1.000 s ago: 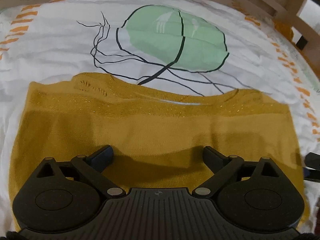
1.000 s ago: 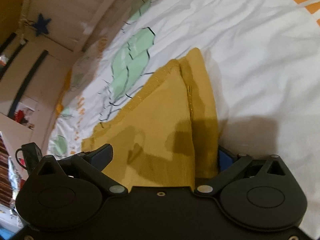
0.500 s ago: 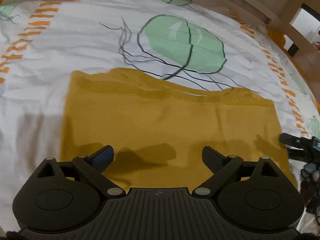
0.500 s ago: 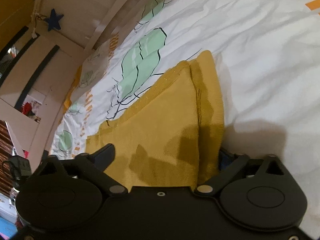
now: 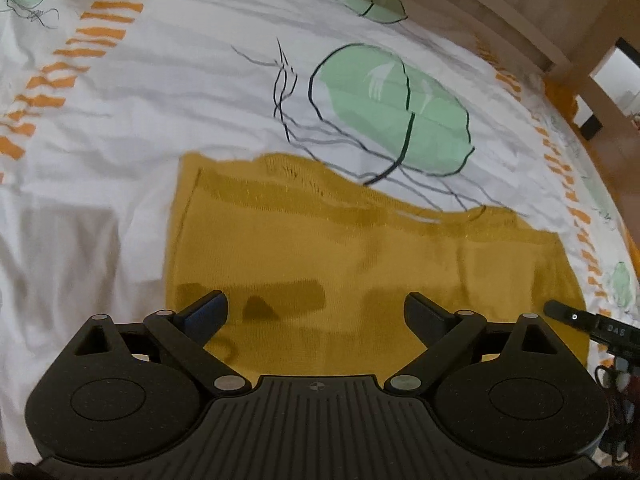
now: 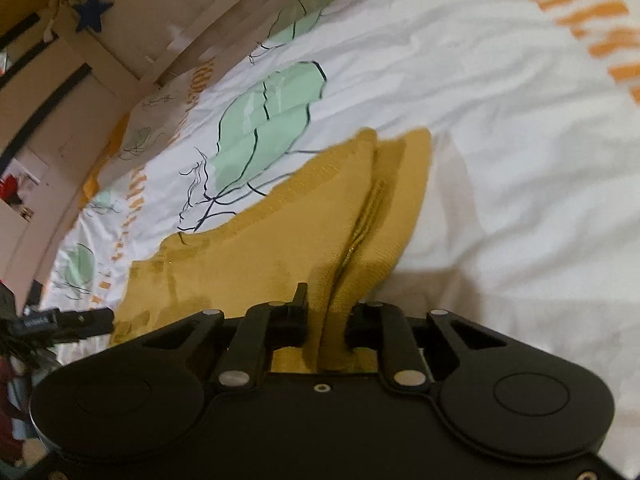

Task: Fold small clothes
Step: 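Grasp the sweater side edge with the right gripper and lift it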

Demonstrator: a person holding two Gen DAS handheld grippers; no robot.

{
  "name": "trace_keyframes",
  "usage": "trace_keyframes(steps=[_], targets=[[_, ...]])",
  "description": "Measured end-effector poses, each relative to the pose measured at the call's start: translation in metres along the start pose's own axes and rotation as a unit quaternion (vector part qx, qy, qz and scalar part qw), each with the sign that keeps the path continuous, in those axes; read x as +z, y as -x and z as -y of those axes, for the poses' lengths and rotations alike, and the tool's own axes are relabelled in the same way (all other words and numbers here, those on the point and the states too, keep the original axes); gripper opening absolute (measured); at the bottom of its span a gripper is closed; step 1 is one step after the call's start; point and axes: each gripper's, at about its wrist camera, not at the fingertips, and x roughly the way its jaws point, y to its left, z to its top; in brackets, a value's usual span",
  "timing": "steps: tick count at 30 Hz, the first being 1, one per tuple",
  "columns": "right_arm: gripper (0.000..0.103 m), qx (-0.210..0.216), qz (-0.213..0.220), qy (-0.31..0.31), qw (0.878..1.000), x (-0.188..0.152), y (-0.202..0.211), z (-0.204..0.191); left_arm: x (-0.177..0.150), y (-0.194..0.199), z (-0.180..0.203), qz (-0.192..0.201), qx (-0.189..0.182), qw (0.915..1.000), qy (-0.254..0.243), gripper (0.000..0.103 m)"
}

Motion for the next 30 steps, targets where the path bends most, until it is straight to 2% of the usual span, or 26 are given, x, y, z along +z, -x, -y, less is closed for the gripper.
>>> trace_keyframes(steps=[5, 11, 19, 22, 30], targets=[[0.024, -0.023, 0.010, 0.033, 0.999, 0.007, 0.007, -0.038, 0.006, 0.006, -0.006, 0.001, -0.005, 1.0000, 0.002, 0.096], [0.024, -0.012, -0.010, 0.063, 0.998, 0.014, -0.002, -0.090, 0.013, 0.019, -0.013, 0.011, -0.009, 0.9999, 0.005, 0.096], [0.024, 0.020, -0.037, 0.061, 0.997, 0.008, -0.044, -0.150, 0.023, 0.043, -0.028, 0.040, -0.025, 0.9986, 0.026, 0.096], [0.024, 0.041, -0.046, 0.053, 0.997, 0.003, -0.061, -0.170, 0.026, 0.047, -0.037, 0.046, -0.021, 0.9982, 0.032, 0.096], [0.024, 0.054, -0.069, 0.057, 0.995, -0.017, -0.102, -0.213, 0.032, 0.052, -0.058, 0.050, -0.009, 0.9975, 0.049, 0.096]])
